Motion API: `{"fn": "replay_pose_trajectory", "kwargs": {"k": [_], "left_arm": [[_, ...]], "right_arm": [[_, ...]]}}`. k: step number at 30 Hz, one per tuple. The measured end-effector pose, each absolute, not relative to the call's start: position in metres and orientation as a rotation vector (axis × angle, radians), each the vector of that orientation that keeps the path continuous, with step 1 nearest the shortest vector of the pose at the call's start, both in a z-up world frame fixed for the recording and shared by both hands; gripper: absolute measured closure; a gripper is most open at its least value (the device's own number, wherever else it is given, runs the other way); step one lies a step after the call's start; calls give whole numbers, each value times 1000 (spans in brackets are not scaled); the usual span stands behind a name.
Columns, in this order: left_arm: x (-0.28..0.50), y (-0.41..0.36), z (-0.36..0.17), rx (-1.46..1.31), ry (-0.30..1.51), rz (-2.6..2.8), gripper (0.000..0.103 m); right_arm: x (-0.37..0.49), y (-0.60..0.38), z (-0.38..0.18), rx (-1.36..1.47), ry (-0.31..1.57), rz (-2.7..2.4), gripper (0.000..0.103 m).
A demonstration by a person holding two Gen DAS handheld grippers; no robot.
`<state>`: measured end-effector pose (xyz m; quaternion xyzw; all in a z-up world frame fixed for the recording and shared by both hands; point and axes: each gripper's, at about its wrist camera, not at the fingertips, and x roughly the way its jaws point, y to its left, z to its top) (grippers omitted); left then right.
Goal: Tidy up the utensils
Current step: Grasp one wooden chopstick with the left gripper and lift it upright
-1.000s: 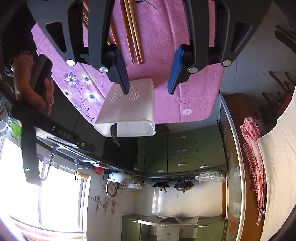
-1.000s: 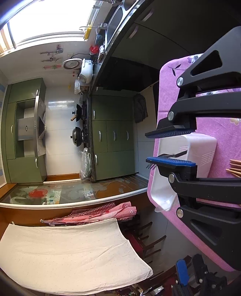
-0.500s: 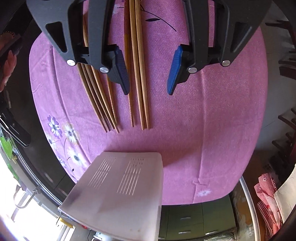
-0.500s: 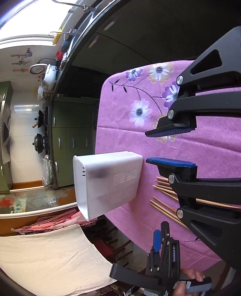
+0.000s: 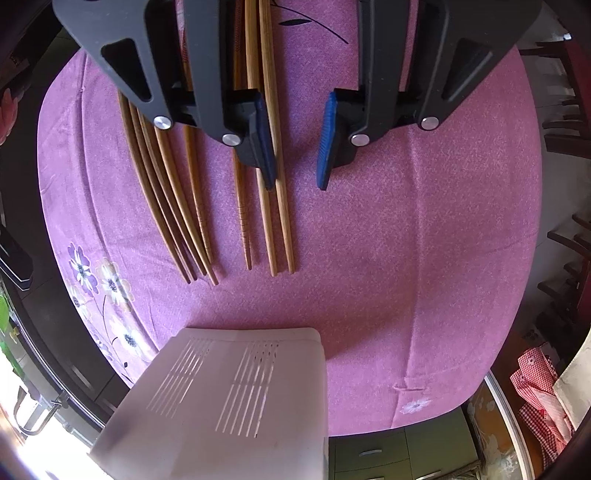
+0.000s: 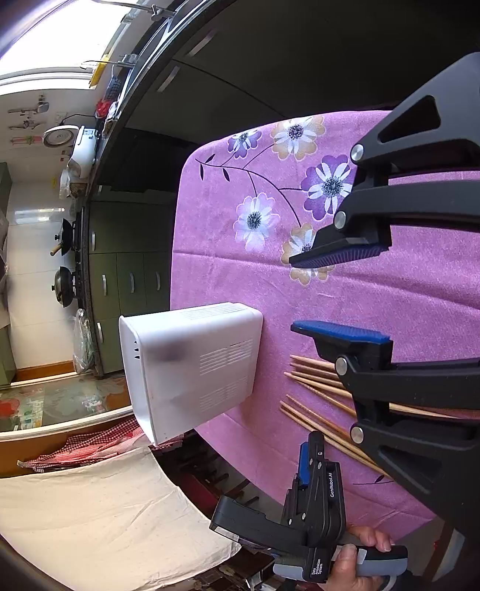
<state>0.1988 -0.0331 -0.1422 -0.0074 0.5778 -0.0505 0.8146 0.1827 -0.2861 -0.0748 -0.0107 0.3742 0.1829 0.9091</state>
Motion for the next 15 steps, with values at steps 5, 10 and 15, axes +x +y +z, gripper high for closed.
{"fn": "replay_pose_trajectory", "kwargs": {"k": [5,10,15], "left_arm": [[201,-50,-146,24,1242,-118,81],[203,-54,-149,60,1246,-113,96],[206,-33,-149,26,1256,-82,96]], "right_arm": [[184,-281,-76,-30,777,387,73],[184,-278,-80,-39,791,390,73],[185,-281,-81,-35,800,385,73]]}}
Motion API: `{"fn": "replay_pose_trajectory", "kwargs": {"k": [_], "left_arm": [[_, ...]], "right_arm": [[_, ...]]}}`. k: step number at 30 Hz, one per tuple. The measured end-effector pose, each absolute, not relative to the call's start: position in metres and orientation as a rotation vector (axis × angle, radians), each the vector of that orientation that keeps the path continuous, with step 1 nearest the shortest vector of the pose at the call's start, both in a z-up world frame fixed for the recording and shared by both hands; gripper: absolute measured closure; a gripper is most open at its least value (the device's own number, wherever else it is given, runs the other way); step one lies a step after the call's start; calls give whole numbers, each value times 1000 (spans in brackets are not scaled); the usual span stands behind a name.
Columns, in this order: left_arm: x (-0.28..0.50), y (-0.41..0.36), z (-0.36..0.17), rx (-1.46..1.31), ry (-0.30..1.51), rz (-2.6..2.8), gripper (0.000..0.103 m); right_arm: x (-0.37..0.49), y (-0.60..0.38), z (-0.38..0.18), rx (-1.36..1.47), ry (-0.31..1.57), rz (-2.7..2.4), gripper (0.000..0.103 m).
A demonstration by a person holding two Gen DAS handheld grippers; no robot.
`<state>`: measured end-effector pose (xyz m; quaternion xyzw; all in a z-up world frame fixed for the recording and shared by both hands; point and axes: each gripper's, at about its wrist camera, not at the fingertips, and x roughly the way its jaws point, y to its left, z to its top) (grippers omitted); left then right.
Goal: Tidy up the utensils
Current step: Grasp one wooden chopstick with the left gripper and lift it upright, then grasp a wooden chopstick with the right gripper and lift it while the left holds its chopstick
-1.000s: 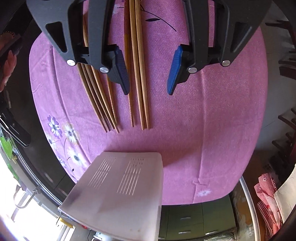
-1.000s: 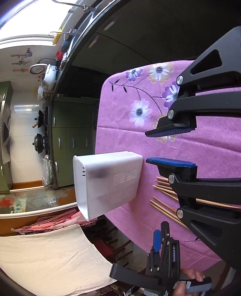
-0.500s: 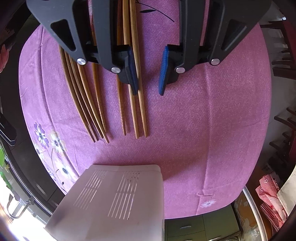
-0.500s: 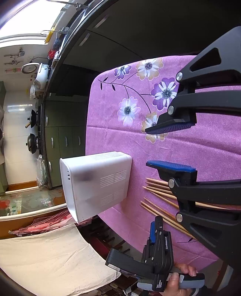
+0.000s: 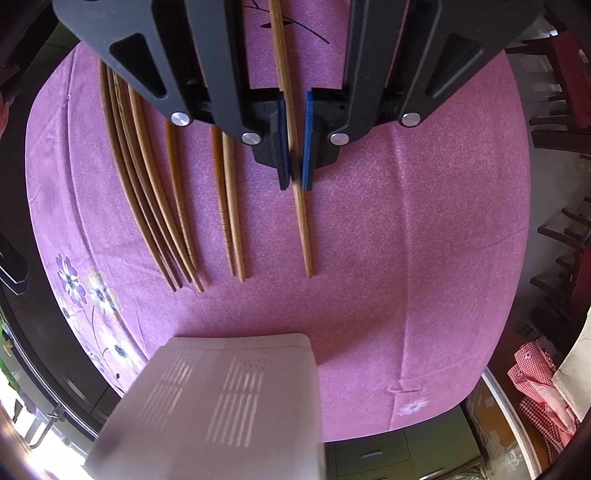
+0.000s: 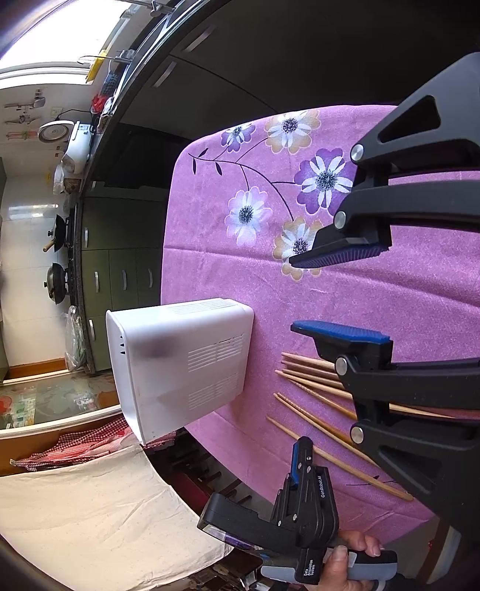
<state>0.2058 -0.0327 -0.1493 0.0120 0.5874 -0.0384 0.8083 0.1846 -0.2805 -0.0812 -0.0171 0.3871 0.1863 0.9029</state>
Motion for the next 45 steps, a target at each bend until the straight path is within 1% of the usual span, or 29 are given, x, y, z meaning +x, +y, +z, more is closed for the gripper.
{"fn": "replay_pose_trajectory", "kwargs": {"k": [3,7,8,9,10,19,22,24,29,32,43,44,45], "left_arm": [[205,-20,-146,-8,1242,-68,97],[194,-10,-126,-35,1171,-79,97],[190,-6,-118,-41,1150,-78,97],[186,-2,-111,-50,1130,-79,97],[182,1,-103,-54,1108,-81,97],[144,11,-48,-54,936,-115,97],[133,12,-35,-51,888,-126,97],[127,11,-29,-44,860,-128,97],[117,13,-20,-32,804,-120,97],[114,14,-17,-31,795,-124,97],[110,15,-17,-24,784,-135,97],[110,15,-17,-22,783,-136,97],[109,14,-17,-21,783,-137,97]], "right_arm": [[184,-278,-82,-43,804,387,73],[187,-271,-85,-51,831,407,73],[189,-269,-86,-48,845,418,70],[191,-266,-88,-50,862,426,63],[193,-263,-91,-56,877,430,62],[206,-230,-111,-93,972,470,63],[213,-221,-120,-106,1016,485,73],[218,-216,-126,-108,1051,500,85],[227,-206,-139,-116,1117,516,89],[230,-199,-143,-118,1142,527,89],[225,-170,-154,-221,1162,487,89],[224,-167,-154,-242,1153,484,89],[223,-163,-155,-260,1145,481,94]]}}
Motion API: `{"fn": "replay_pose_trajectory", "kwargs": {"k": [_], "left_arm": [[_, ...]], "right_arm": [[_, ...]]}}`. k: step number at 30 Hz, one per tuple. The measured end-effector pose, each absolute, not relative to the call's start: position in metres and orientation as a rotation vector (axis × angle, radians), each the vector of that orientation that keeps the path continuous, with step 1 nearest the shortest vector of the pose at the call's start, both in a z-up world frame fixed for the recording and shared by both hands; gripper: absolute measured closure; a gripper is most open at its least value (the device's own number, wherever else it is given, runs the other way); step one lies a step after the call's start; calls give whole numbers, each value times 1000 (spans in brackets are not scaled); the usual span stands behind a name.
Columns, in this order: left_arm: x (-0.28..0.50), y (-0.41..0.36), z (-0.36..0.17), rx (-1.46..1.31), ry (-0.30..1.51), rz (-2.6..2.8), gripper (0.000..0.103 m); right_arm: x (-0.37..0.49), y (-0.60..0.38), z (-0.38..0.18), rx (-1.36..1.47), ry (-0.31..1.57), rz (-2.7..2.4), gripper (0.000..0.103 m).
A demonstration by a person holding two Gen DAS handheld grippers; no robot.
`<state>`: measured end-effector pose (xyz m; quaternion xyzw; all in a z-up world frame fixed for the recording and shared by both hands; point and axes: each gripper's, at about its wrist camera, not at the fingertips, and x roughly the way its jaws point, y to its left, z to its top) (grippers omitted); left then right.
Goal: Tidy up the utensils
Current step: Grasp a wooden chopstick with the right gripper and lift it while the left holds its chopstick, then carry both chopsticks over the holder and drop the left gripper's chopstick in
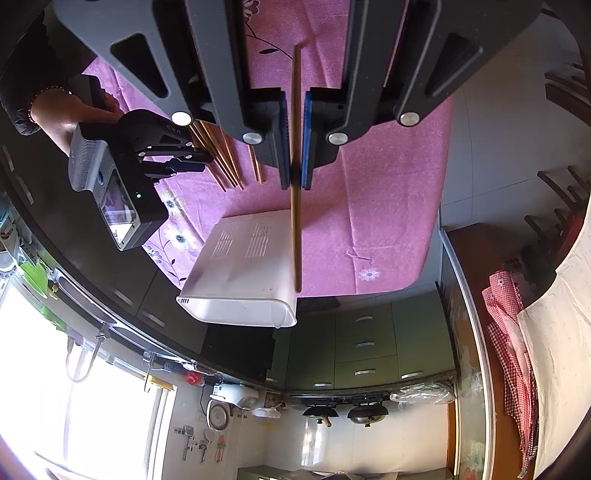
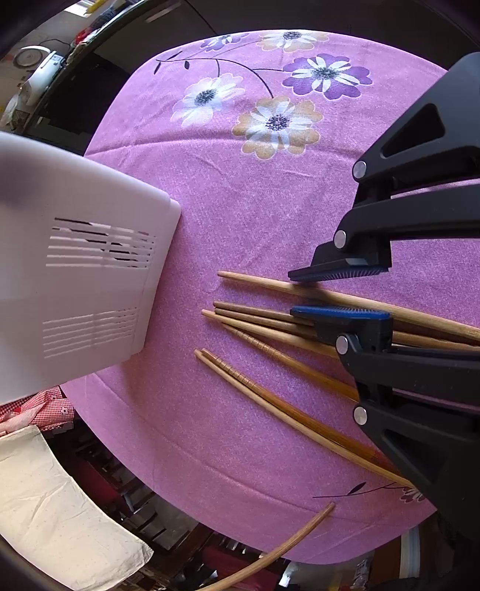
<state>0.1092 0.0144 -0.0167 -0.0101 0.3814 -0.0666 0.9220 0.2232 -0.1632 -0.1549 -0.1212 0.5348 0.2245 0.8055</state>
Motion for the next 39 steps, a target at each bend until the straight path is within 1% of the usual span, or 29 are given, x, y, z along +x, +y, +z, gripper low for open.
{"fn": "replay_pose_trajectory", "kwargs": {"k": [4,7,14,18,22,26,39], "left_arm": [[107,13,-16,-15,781,-136,97],[105,14,-15,-15,779,-133,97],[94,10,-12,7,762,-134,97],[87,10,-10,15,751,-128,97],[79,10,-9,26,740,-125,97],[70,9,-6,33,733,-140,97],[62,1,2,52,713,-159,97]], "right_arm": [[222,-164,-152,-241,1127,479,96],[215,-178,-131,-166,1076,516,96],[161,-219,-42,-96,781,534,96],[130,-248,-16,-68,685,528,96],[105,-260,-9,-72,634,507,96],[87,-271,-5,-57,625,517,96],[82,-275,0,-55,611,513,96]]}}
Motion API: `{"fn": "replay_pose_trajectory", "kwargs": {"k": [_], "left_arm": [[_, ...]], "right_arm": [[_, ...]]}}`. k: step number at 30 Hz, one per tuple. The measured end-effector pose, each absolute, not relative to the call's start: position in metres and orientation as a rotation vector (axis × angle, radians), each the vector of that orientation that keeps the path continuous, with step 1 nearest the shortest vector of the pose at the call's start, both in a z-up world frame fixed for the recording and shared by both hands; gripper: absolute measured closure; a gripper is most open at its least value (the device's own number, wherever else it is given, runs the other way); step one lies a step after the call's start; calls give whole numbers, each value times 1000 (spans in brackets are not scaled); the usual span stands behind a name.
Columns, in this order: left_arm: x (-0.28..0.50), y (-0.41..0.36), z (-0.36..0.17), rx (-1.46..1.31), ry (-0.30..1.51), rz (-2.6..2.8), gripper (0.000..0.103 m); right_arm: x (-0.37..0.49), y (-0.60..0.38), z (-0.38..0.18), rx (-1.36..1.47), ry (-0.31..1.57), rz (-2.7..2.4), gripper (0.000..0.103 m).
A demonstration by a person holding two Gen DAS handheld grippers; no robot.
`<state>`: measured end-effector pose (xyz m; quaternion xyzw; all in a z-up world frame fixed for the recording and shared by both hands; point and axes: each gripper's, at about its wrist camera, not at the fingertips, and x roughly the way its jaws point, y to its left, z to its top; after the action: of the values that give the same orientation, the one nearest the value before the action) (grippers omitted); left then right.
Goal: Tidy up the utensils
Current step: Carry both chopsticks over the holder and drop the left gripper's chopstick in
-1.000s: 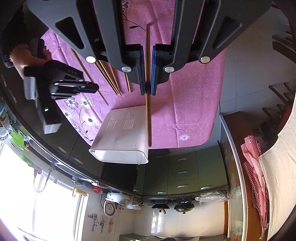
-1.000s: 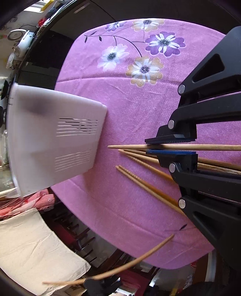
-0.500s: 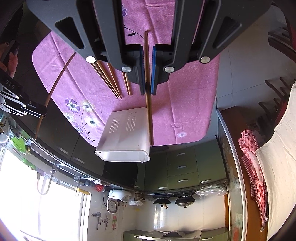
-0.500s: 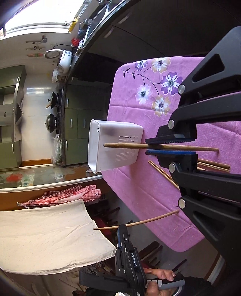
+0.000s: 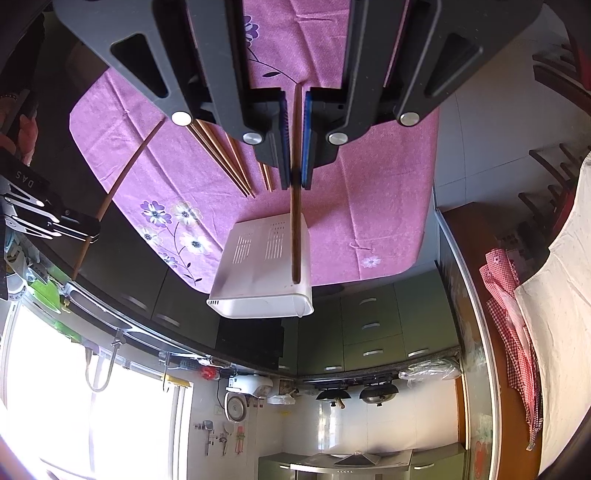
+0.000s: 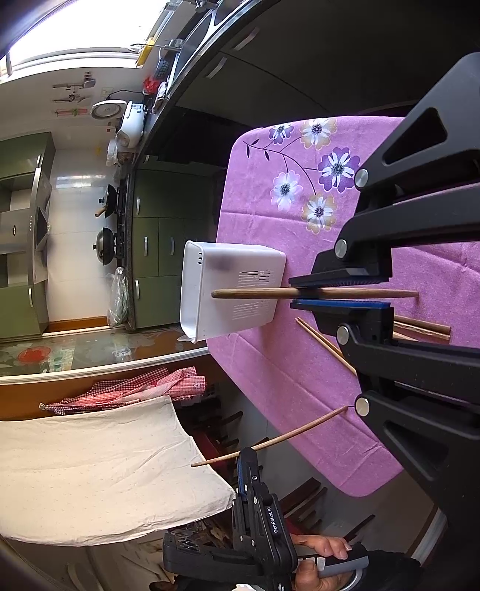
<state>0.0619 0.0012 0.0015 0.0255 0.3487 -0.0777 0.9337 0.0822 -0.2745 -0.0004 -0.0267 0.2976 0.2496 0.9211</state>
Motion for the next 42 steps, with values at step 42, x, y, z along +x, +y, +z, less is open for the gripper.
{"fn": "replay_pose_trajectory", "kwargs": {"k": [42], "left_arm": [[242,-56,98,65,540,-180,97]], "right_arm": [[245,-238,173,34,380,529,96]]}}
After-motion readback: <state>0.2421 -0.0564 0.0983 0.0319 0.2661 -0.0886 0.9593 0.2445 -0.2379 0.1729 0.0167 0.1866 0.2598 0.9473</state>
